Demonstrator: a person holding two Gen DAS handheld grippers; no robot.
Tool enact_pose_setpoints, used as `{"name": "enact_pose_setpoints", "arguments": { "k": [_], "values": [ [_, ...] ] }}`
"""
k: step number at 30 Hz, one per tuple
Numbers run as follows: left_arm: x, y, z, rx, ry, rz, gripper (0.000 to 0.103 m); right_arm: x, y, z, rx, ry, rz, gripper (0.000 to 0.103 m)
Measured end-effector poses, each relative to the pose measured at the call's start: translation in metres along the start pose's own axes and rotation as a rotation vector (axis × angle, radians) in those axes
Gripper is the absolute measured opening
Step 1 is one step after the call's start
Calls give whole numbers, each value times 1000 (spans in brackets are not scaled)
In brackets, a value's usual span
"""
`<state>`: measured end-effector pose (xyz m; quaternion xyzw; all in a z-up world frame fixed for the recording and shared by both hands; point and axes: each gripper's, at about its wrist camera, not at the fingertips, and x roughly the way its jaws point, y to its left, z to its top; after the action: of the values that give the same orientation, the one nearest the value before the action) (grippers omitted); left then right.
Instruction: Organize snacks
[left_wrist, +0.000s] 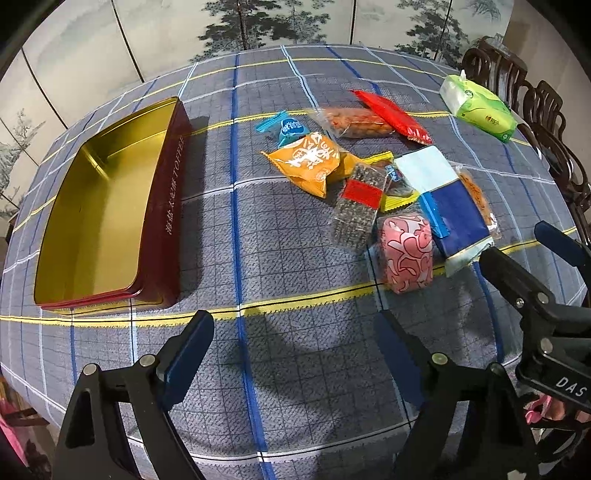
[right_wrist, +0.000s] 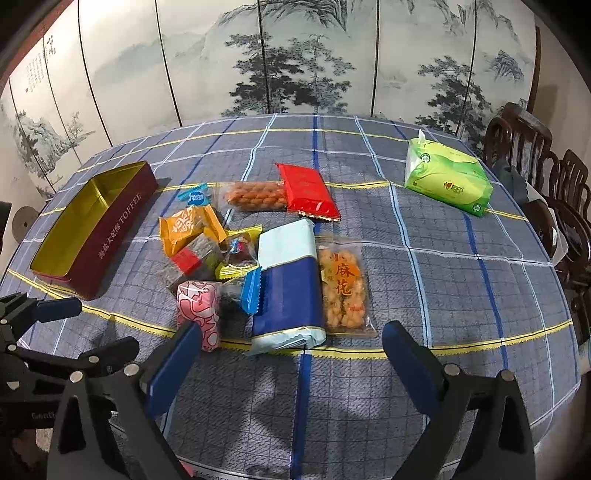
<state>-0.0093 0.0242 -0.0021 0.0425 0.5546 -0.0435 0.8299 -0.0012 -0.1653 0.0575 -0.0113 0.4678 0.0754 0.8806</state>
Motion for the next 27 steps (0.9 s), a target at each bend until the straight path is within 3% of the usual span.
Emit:
{"name": "enact_pose_setpoints", "arguments": {
  "k": [19, 27],
  "values": [
    [1, -3, 1, 31, -6, 18, 76, 1, 1, 2, 1, 12, 16, 98],
    [4, -3, 3, 29, -2, 21, 76, 4, -2, 2, 14, 26, 40, 92]
  ]
}}
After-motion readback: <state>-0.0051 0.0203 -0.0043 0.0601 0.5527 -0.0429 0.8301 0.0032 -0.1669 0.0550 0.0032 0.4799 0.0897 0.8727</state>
